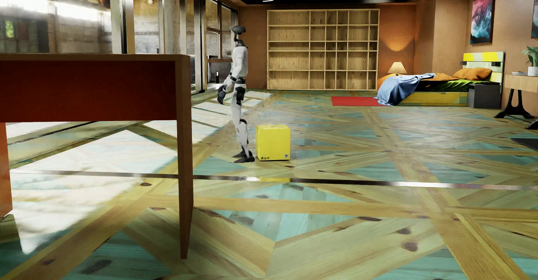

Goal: Rest on the yellow box

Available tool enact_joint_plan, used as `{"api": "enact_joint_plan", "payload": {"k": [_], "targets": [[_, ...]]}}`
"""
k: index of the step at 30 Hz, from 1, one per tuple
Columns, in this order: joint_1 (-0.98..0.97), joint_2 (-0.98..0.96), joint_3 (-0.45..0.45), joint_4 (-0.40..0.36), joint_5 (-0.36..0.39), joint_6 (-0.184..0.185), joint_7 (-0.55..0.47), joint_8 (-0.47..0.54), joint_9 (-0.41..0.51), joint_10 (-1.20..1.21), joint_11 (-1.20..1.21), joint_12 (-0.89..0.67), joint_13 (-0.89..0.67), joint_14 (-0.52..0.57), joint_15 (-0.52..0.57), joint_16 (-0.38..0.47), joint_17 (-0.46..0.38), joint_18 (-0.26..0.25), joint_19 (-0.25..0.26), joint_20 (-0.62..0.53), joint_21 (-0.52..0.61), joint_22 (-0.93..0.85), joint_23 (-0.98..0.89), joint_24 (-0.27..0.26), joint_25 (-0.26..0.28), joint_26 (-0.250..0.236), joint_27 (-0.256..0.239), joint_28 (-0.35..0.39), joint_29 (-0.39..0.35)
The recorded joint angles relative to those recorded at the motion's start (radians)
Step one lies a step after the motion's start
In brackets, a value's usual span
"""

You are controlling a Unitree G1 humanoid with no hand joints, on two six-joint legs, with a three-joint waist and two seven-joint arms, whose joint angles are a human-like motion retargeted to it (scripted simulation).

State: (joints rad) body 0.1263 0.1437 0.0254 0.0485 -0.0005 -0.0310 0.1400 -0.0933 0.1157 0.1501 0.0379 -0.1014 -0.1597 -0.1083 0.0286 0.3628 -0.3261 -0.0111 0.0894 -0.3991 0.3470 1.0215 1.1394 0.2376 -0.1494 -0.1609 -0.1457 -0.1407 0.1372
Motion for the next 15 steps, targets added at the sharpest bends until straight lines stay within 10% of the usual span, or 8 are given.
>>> {"api": "enact_joint_plan", "payload": {"k": [4,15], "targets": [[0.044,0.072,0.007,0.007,0.001,0.001,0.009,-0.015,-0.062,0.006,-0.036,0.007,0.049,-0.024,-0.016,-0.017,0.049,-0.006,0.007,0.012,-0.058,0.19,0.151,0.006,0.011,0.063,0.047,0.054,-0.043],[0.053,0.069,0.011,0.012,-0.009,-0.005,-0.052,0.014,-0.119,-0.002,-0.023,0.08,0.145,-0.06,-0.032,-0.01,0.097,-0.008,-0.002,0.046,-0.073,0.092,0.042,-0.014,-0.005,0.045,0.021,0.014,0.025]]}}
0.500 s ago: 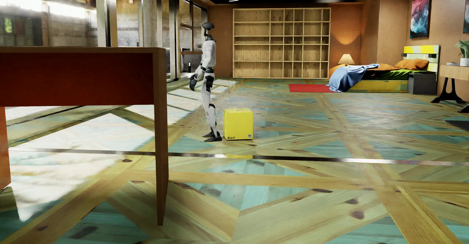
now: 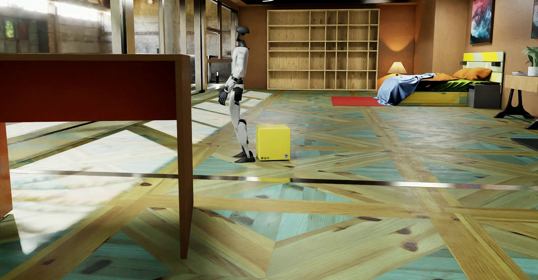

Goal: Rest on the yellow box

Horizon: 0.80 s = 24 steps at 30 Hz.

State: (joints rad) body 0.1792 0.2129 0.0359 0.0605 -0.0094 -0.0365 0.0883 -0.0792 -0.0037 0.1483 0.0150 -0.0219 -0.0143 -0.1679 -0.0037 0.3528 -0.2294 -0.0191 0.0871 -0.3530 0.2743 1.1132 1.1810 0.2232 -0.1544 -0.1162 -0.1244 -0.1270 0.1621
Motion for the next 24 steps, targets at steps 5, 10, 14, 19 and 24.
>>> {"api": "enact_joint_plan", "payload": {"k": [5,10,14,19,24], "targets": [[0.005,0.014,0.0,-0.006,0.007,0.005,0.028,-0.008,0.013,0.003,-0.013,0.016,-0.018,0.027,0.002,-0.01,-0.031,0.014,-0.004,-0.006,0.014,-0.047,0.0,0.008,0.004,-0.019,-0.004,-0.028,-0.008],[0.009,0.022,-0.001,-0.009,0.011,0.003,0.042,-0.011,0.019,0.001,-0.021,-0.004,-0.031,0.027,0.0,-0.015,-0.03,0.02,-0.004,-0.018,0.019,-0.004,0.02,0.012,0.013,-0.007,0.001,-0.014,-0.018],[-0.022,-0.035,-0.001,-0.011,0.016,0.003,0.04,0.0,0.06,0.039,0.043,-0.049,-0.076,0.029,-0.004,-0.01,-0.028,0.04,-0.018,-0.038,0.078,0.003,-0.01,-0.015,-0.007,0.017,0.002,0.005,-0.003],[-0.257,-0.286,-0.018,0.017,0.002,0.006,-0.015,0.04,0.201,0.301,0.316,-0.231,-0.26,-0.009,-0.044,0.001,-0.026,0.027,-0.014,-0.189,0.2,-0.073,-0.078,0.012,-0.026,0.019,0.018,-0.033,-0.001],[-0.638,-0.696,-0.021,0.07,-0.051,0.003,-0.086,0.062,0.436,0.69,0.764,-0.518,-0.48,-0.085,-0.152,0.09,-0.08,-0.028,0.028,-0.487,0.359,-0.341,-0.275,0.089,-0.029,-0.038,-0.012,-0.077,-0.038]]}}
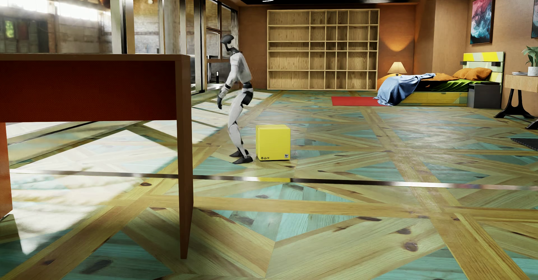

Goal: Rest on the yellow box

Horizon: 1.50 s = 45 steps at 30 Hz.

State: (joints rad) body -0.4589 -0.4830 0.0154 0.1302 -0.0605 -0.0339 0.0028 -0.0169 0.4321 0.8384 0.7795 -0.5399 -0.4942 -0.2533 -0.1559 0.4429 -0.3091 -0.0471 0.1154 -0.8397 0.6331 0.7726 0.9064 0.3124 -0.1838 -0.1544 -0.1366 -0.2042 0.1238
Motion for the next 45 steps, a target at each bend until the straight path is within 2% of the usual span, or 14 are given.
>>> {"api": "enact_joint_plan", "payload": {"k": [3,5,9,11,13,17,20,23,28,33,38,41,43,45], "targets": [[-0.241,-0.246,0.003,0.007,-0.023,0.005,-0.057,0.026,0.131,0.237,0.254,-0.197,-0.128,-0.046,-0.054,0.053,-0.097,-0.019,0.017,-0.179,0.102,-0.131,-0.185,0.046,-0.043,-0.034,-0.043,-0.028,0.05],[-0.395,-0.403,0.001,0.016,-0.043,0.009,-0.092,0.052,0.21,0.397,0.421,-0.334,-0.204,-0.08,-0.091,0.127,-0.225,-0.044,0.044,-0.305,0.16,-0.277,-0.398,0.059,-0.001,-0.073,-0.07,-0.028,0.035],[-0.672,-0.695,-0.006,0.03,-0.07,0.01,-0.16,0.099,0.346,0.692,0.724,-0.544,-0.391,-0.139,-0.137,0.359,-0.482,-0.09,0.086,-0.449,0.254,-0.624,-0.756,-0.081,0.143,-0.058,-0.117,0.292,-0.126],[-0.795,-0.817,-0.002,0.034,-0.079,0.018,-0.194,0.123,0.391,0.826,0.852,-0.552,-0.438,-0.161,-0.153,0.467,-0.586,-0.106,0.115,-0.439,0.281,-0.774,-0.906,-0.129,0.221,-0.08,-0.162,0.463,-0.258],[-0.886,-0.918,0.0,0.034,-0.086,0.019,-0.22,0.147,0.431,0.946,0.975,-0.478,-0.416,-0.187,-0.169,0.539,-0.681,-0.12,0.132,-0.336,0.244,-0.859,-1.054,-0.13,0.259,-0.099,-0.203,0.581,-0.337],[-0.977,-1.013,0.004,0.04,-0.102,0.019,-0.252,0.174,0.469,1.109,1.14,-0.325,-0.28,-0.2,-0.174,0.595,-0.751,-0.138,0.148,-0.147,0.102,-0.951,-1.182,-0.121,0.266,-0.114,-0.245,0.652,-0.424],[-0.961,-1.002,-0.003,0.043,-0.103,0.019,-0.262,0.181,0.45,1.16,1.194,-0.232,-0.209,-0.186,-0.146,0.563,-0.702,-0.142,0.14,-0.056,0.041,-0.924,-1.148,-0.106,0.236,-0.096,-0.22,0.616,-0.384],[-0.886,-0.933,-0.003,0.051,-0.108,0.028,-0.252,0.181,0.415,1.169,1.205,-0.116,-0.115,-0.152,-0.11,0.462,-0.613,-0.139,0.128,0.061,-0.025,-0.819,-1.048,-0.082,0.198,-0.081,-0.187,0.526,-0.307],[-0.734,-0.783,-0.009,0.069,-0.117,0.03,-0.234,0.171,0.328,1.168,1.204,0.053,0.077,-0.131,-0.091,0.241,-0.337,-0.132,0.113,0.227,-0.206,-0.589,-0.821,-0.045,0.093,-0.064,-0.149,0.402,-0.214],[-0.628,-0.693,-0.02,0.064,-0.097,0.016,-0.222,0.166,0.245,1.144,1.189,0.138,0.164,-0.111,-0.075,0.091,-0.085,-0.118,0.084,0.317,-0.314,-0.401,-0.612,-0.049,0.053,-0.051,-0.121,0.366,-0.247],[-0.547,-0.634,-0.024,0.057,-0.066,0.001,-0.21,0.158,0.181,1.13,1.186,0.198,0.178,-0.102,-0.065,0.05,-0.069,-0.104,0.045,0.366,-0.29,-0.257,-0.454,-0.124,0.106,-0.003,-0.101,0.431,-0.306],[-0.524,-0.614,-0.021,0.047,-0.06,-0.002,-0.205,0.155,0.152,1.125,1.184,0.271,0.239,-0.092,-0.058,0.016,-0.051,-0.092,0.033,0.452,-0.351,-0.113,-0.292,-0.245,0.188,0.072,-0.048,0.424,-0.342],[-0.514,-0.603,-0.02,0.041,-0.059,-0.003,-0.205,0.151,0.142,1.121,1.179,0.314,0.271,-0.085,-0.053,0.01,-0.051,-0.085,0.027,0.49,-0.38,0.034,-0.12,-0.292,0.213,0.121,0.011,0.342,-0.264],[-0.502,-0.591,-0.022,0.045,-0.052,-0.008,-0.2,0.144,0.133,1.119,1.176,0.362,0.293,-0.084,-0.049,0.019,-0.05,-0.081,0.019,0.498,-0.368,0.188,0.063,-0.284,0.156,0.162,0.059,0.21,-0.143]]}}
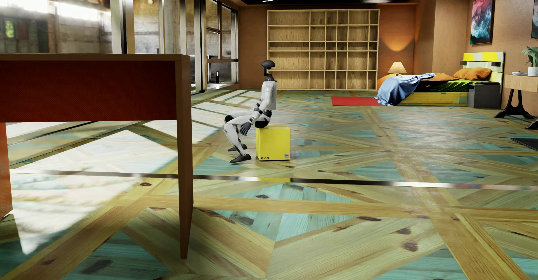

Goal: Rest on the yellow box

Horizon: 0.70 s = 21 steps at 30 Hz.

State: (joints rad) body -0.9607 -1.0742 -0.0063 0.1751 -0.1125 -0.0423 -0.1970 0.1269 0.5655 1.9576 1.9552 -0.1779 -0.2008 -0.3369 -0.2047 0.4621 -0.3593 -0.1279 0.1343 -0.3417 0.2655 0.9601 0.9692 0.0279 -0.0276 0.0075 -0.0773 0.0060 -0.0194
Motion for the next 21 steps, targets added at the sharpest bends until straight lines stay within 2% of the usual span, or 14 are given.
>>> {"api": "enact_joint_plan", "payload": {"k": [1,3,4,6,8,10,13,15,21], "targets": [[0.005,0.005,-0.002,0.002,0.001,-0.001,0.001,-0.002,-0.001,0.001,-0.002,0.021,0.014,0.0,0.001,0.001,0.008,0.0,-0.002,0.0,0.004,0.065,0.079,0.04,-0.05,-0.002,0.004,-0.068,0.054],[0.011,0.014,-0.003,0.009,0.005,-0.002,0.005,-0.007,-0.011,0.0,-0.004,0.073,0.06,-0.001,0.001,-0.012,0.037,0.0,-0.003,0.003,0.007,0.154,0.202,0.172,-0.15,-0.035,-0.006,-0.167,0.118],[0.013,0.018,-0.004,0.012,0.005,-0.002,0.006,-0.008,-0.013,-0.001,-0.006,0.097,0.088,-0.001,0.002,-0.025,0.052,0.0,-0.002,0.009,0.002,0.184,0.237,0.205,-0.179,-0.033,0.0,-0.192,0.141],[0.015,0.025,-0.004,0.015,0.007,-0.002,0.007,-0.01,-0.018,0.001,-0.008,0.151,0.155,-0.003,0.001,-0.05,0.077,0.002,0.0,0.043,-0.025,0.206,0.261,0.199,-0.193,-0.027,0.001,-0.189,0.156],[0.013,0.03,-0.006,0.018,0.01,-0.002,0.005,-0.01,-0.023,0.003,-0.01,0.204,0.211,-0.002,0.002,-0.069,0.093,0.001,0.003,0.089,-0.047,0.173,0.236,0.16,-0.191,-0.03,-0.007,-0.163,0.167],[0.014,0.036,-0.007,0.019,0.014,-0.003,0.003,-0.01,-0.025,0.004,-0.012,0.236,0.239,-0.001,0.005,-0.074,0.103,0.002,0.002,0.106,-0.051,0.114,0.196,0.138,-0.199,-0.035,-0.013,-0.169,0.194],[0.019,0.047,-0.006,0.02,0.022,-0.003,-0.001,-0.01,-0.026,0.005,-0.016,0.235,0.233,0.001,0.009,-0.06,0.11,0.004,0.002,0.085,-0.032,0.038,0.147,0.159,-0.207,-0.061,-0.025,-0.199,0.212],[0.022,0.052,-0.005,0.016,0.026,-0.007,-0.001,-0.011,-0.025,0.004,-0.018,0.202,0.207,0.003,0.01,-0.055,0.113,0.007,-0.002,0.056,-0.013,0.034,0.145,0.187,-0.202,-0.071,-0.029,-0.181,0.189],[0.03,0.066,0.001,0.014,0.029,-0.012,-0.003,-0.013,-0.005,0.006,-0.019,0.127,0.149,-0.004,0.009,-0.054,0.1,0.007,-0.006,0.027,0.027,0.076,0.126,0.174,-0.183,-0.055,-0.027,-0.123,0.158]]}}
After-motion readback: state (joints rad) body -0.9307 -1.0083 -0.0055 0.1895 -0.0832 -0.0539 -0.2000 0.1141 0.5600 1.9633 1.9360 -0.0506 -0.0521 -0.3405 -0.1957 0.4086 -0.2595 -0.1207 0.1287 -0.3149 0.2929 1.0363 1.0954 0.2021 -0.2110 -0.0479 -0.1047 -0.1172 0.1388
